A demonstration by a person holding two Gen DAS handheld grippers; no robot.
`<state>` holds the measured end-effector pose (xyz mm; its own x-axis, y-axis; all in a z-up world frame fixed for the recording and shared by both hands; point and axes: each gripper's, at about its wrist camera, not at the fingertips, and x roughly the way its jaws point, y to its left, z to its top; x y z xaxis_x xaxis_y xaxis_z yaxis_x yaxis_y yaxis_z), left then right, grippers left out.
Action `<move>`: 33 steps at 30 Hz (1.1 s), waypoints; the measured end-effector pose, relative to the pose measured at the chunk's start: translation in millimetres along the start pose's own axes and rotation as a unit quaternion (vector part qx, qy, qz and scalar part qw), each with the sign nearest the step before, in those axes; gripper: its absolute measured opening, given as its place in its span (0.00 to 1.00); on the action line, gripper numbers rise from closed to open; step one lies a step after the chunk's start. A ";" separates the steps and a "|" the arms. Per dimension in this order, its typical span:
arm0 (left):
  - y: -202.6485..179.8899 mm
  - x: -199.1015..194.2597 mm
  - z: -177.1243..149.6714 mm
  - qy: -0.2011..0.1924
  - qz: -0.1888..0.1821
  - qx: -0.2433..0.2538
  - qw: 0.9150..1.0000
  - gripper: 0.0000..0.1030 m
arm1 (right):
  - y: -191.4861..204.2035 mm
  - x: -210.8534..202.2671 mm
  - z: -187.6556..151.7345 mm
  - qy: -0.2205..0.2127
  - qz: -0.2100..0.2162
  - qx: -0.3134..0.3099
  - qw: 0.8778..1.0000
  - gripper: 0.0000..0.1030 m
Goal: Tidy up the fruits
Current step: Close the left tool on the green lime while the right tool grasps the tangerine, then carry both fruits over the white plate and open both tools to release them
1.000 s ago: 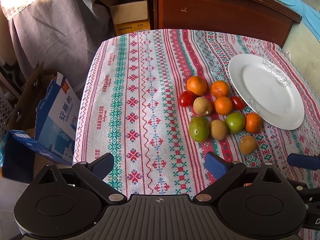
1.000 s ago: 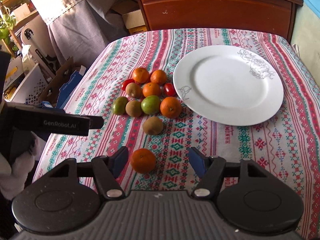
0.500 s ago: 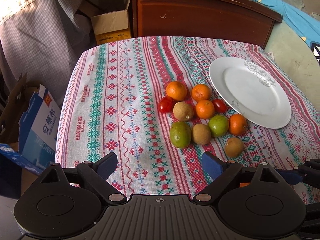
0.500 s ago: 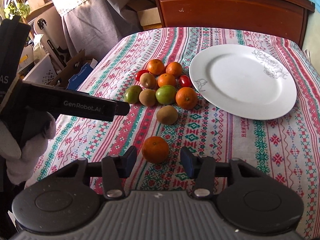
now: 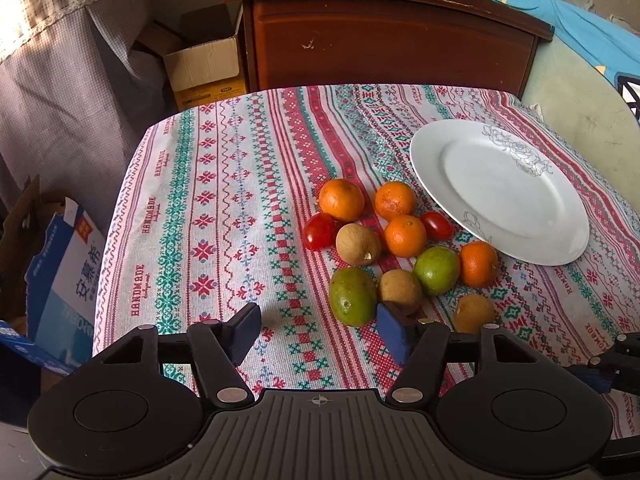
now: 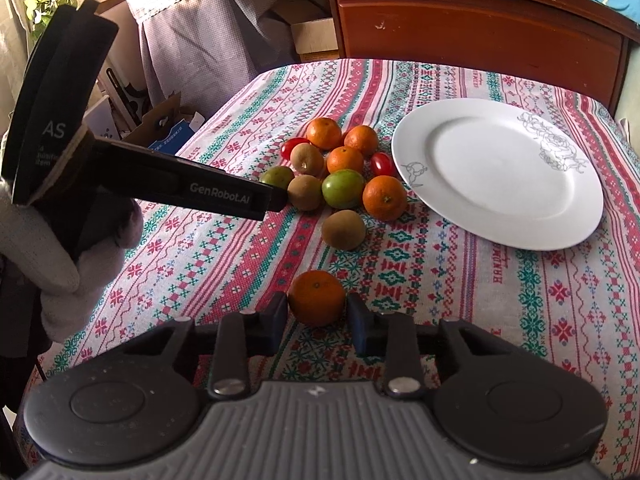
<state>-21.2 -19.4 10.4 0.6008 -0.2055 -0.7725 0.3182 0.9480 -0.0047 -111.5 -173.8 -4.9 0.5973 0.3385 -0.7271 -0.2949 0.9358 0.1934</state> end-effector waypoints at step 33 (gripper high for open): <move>-16.4 -22.1 22.9 -0.056 -0.050 -0.027 0.997 0.23 | -49.2 -22.7 36.8 -0.084 -0.031 0.085 0.992 0.30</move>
<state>-22.9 -36.0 42.1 0.6464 -0.3226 -0.6915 0.3431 0.9323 -0.1143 -83.1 -223.9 26.3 0.7313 0.2772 -0.6232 -0.1317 0.9539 0.2697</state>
